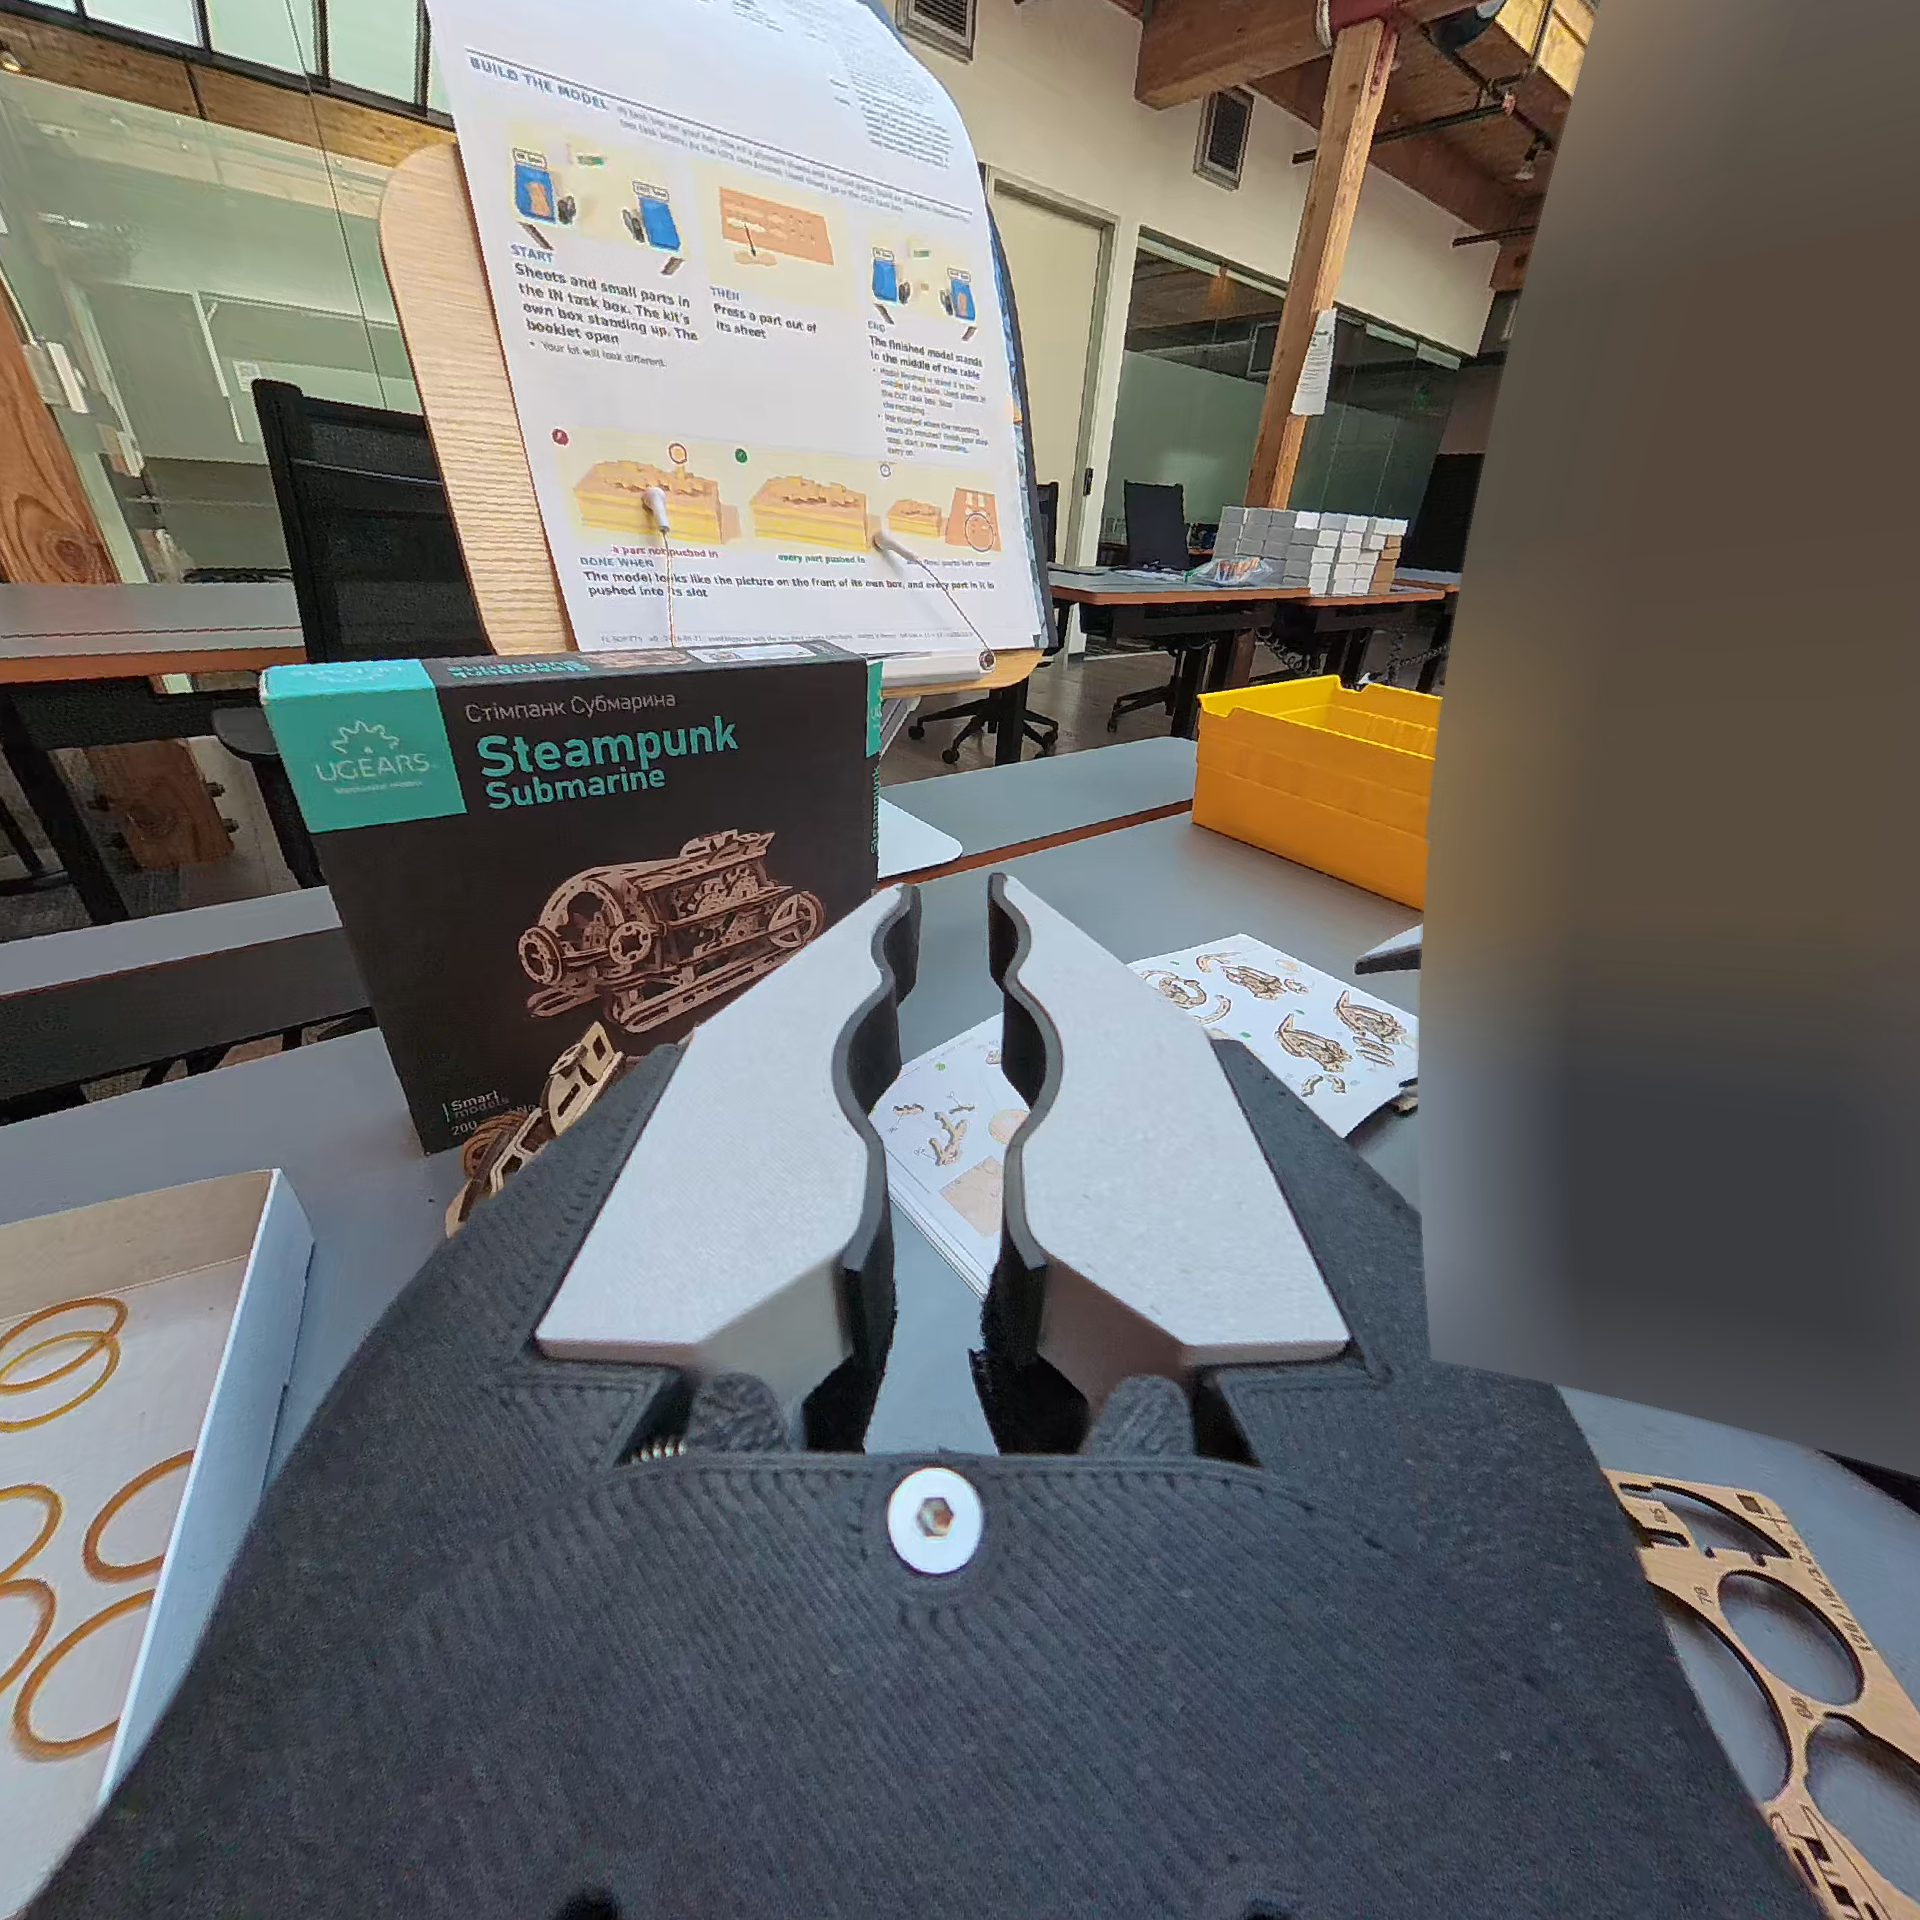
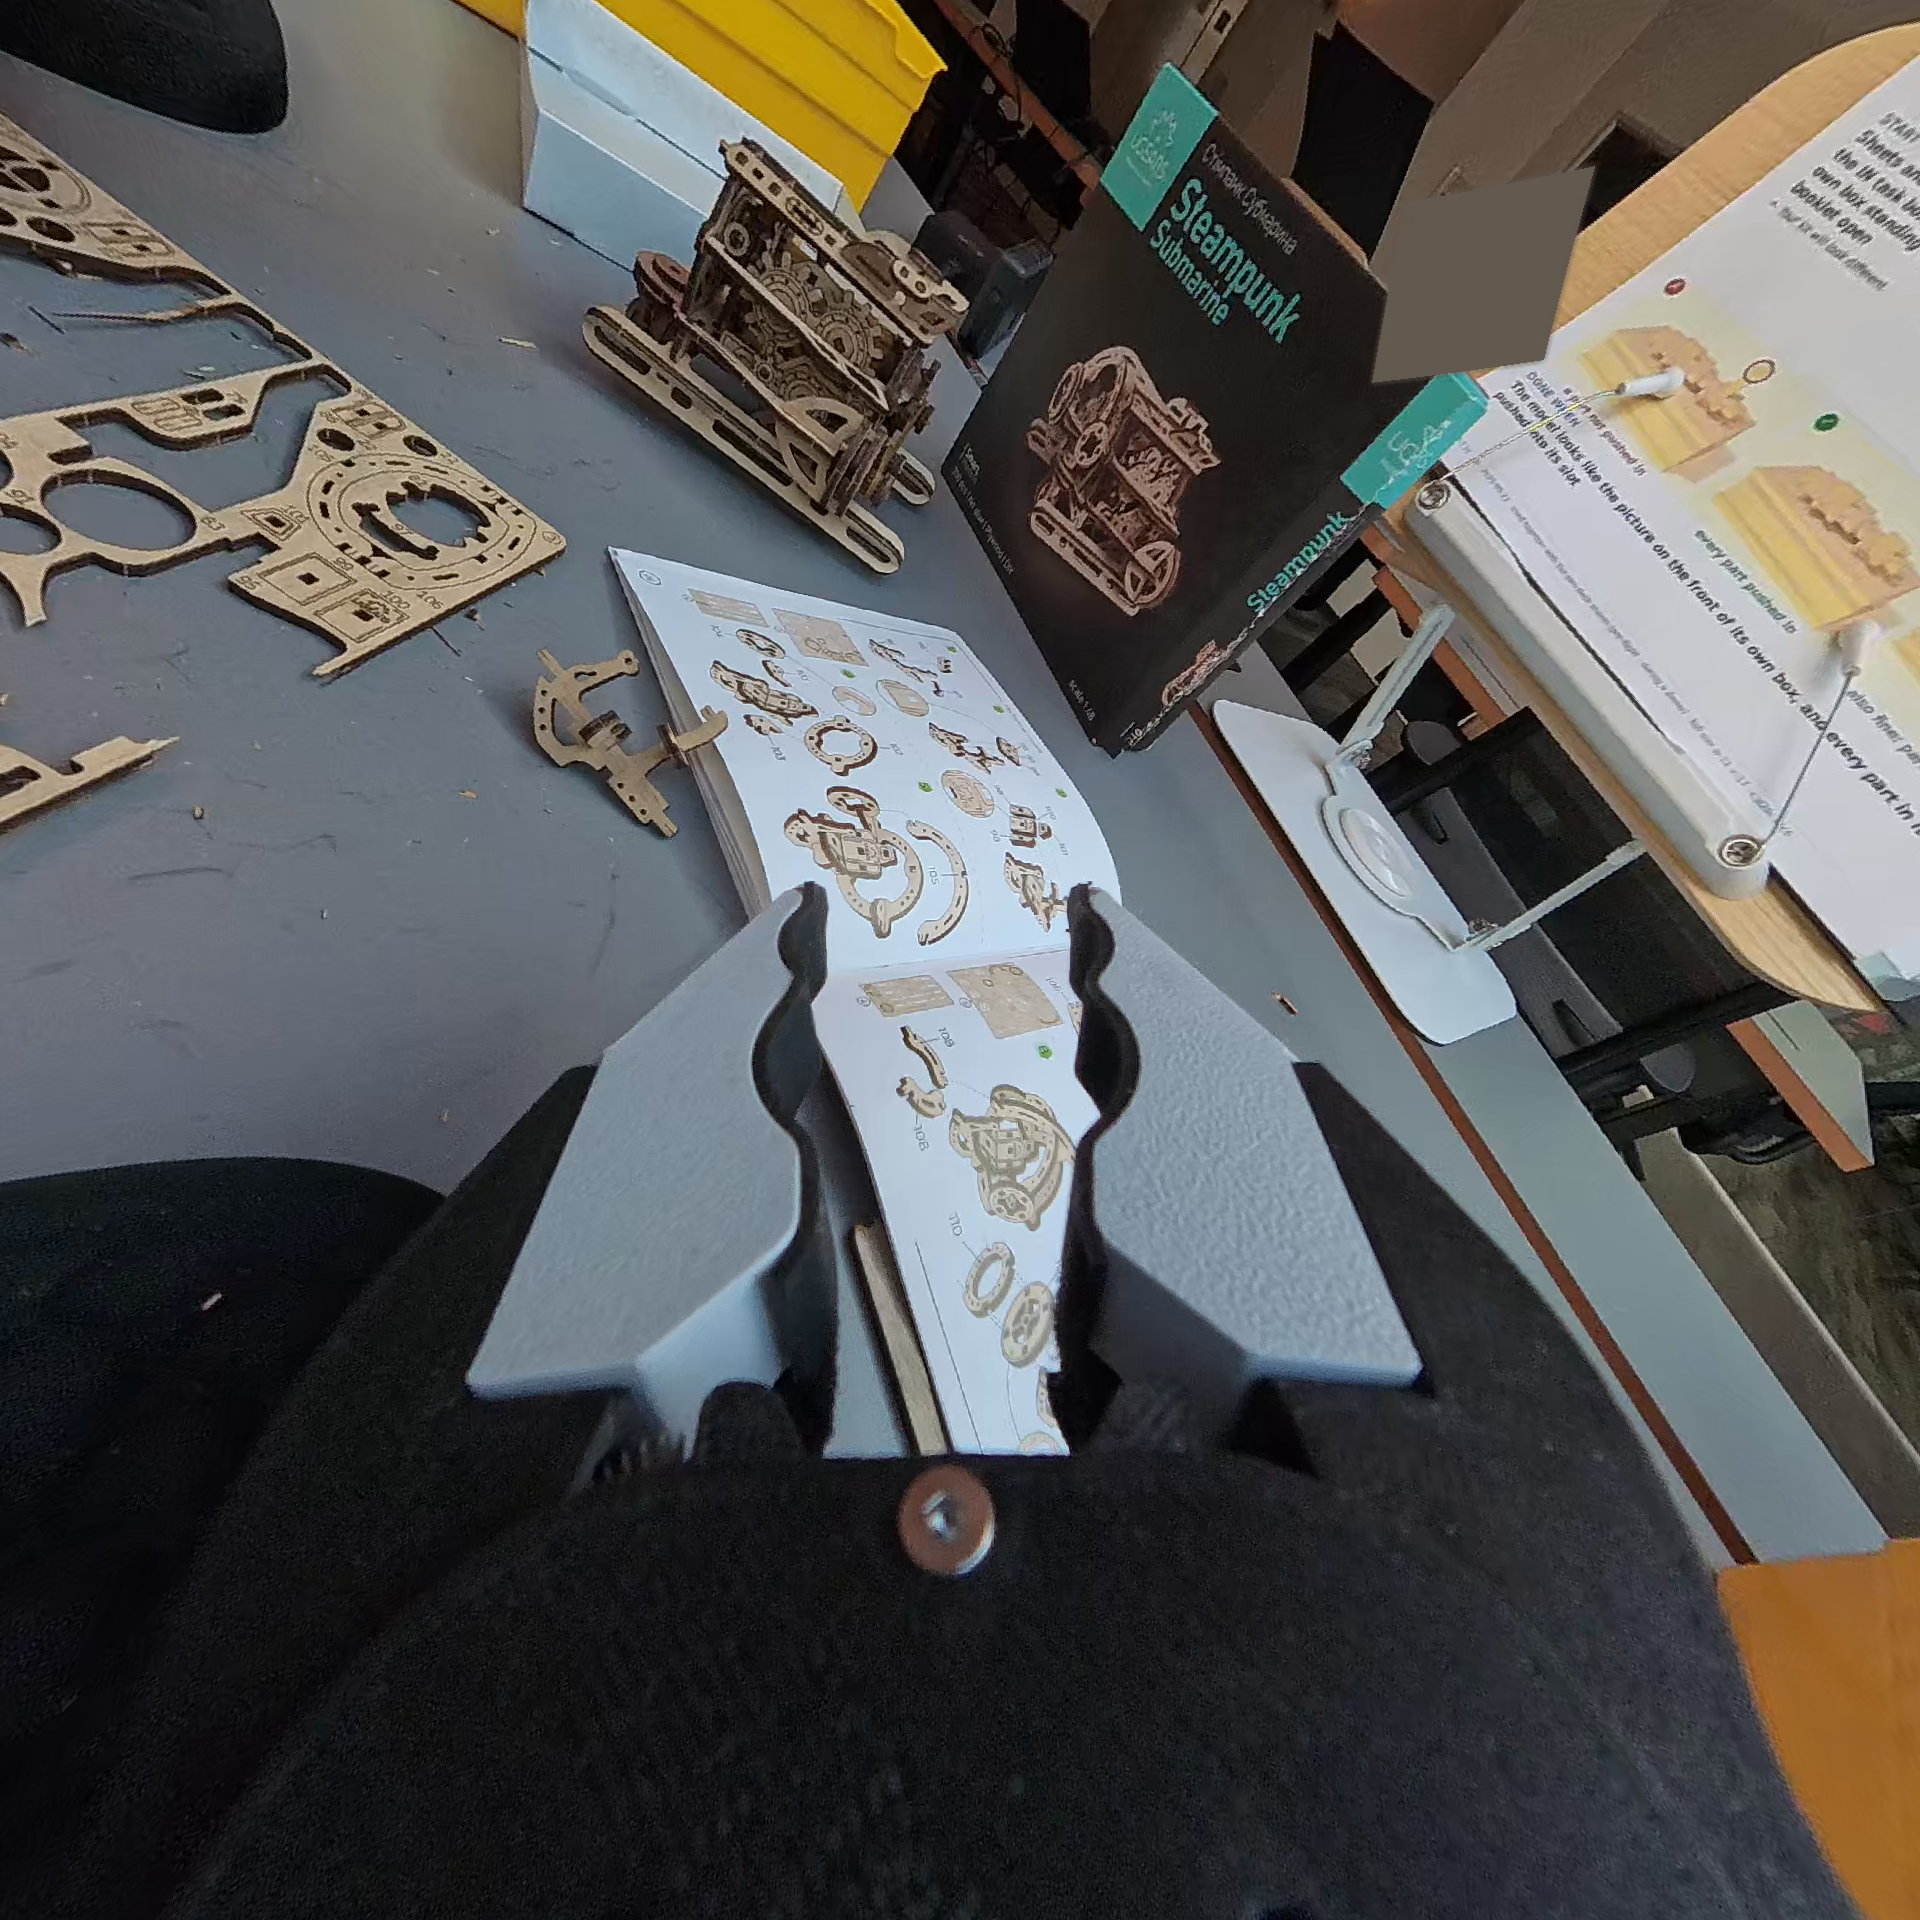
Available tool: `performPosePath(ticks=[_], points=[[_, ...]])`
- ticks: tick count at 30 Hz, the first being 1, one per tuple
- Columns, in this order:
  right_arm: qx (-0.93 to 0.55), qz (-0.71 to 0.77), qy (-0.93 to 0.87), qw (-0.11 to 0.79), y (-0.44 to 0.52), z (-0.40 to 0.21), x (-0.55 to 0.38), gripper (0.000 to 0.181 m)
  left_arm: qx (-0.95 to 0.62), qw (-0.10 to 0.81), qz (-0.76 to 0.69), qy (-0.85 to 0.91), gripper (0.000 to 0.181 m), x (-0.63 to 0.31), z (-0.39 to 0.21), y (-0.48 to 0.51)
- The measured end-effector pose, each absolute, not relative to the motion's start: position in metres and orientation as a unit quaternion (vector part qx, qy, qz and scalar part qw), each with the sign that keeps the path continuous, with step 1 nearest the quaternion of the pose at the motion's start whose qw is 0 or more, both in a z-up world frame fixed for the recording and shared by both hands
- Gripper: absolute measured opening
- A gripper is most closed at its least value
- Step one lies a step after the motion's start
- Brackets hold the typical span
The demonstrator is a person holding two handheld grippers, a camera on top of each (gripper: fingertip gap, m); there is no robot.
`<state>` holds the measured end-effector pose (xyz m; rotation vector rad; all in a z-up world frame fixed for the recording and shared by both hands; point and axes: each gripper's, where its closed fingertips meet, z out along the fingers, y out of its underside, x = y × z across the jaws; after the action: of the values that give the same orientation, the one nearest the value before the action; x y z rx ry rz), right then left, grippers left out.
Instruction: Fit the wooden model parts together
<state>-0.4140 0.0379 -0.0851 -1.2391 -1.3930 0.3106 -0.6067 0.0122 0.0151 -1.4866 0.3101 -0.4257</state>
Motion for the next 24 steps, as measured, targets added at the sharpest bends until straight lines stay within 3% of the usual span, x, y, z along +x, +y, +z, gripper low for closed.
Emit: performPosePath(ticks=[10, 20, 24], points=[[-0.565, 0.199, -0.563, 0.570, 0.039, -0.084, -0.417, 0.044, -0.689, 0.670, -0.230, 0.153, 0.012, -0.598, 0.005, 0.014], [-0.565, 0.204, -0.559, 0.571, 0.039, -0.085, -0.416, 0.043, -0.758, 0.507, -0.333, 0.241, 0.019, -0.545, -0.057, 0.008], [-0.560, 0.208, -0.564, 0.570, 0.034, -0.085, -0.418, 0.042, -0.766, 0.495, -0.319, 0.258, 0.020, -0.544, -0.064, 0.008]])
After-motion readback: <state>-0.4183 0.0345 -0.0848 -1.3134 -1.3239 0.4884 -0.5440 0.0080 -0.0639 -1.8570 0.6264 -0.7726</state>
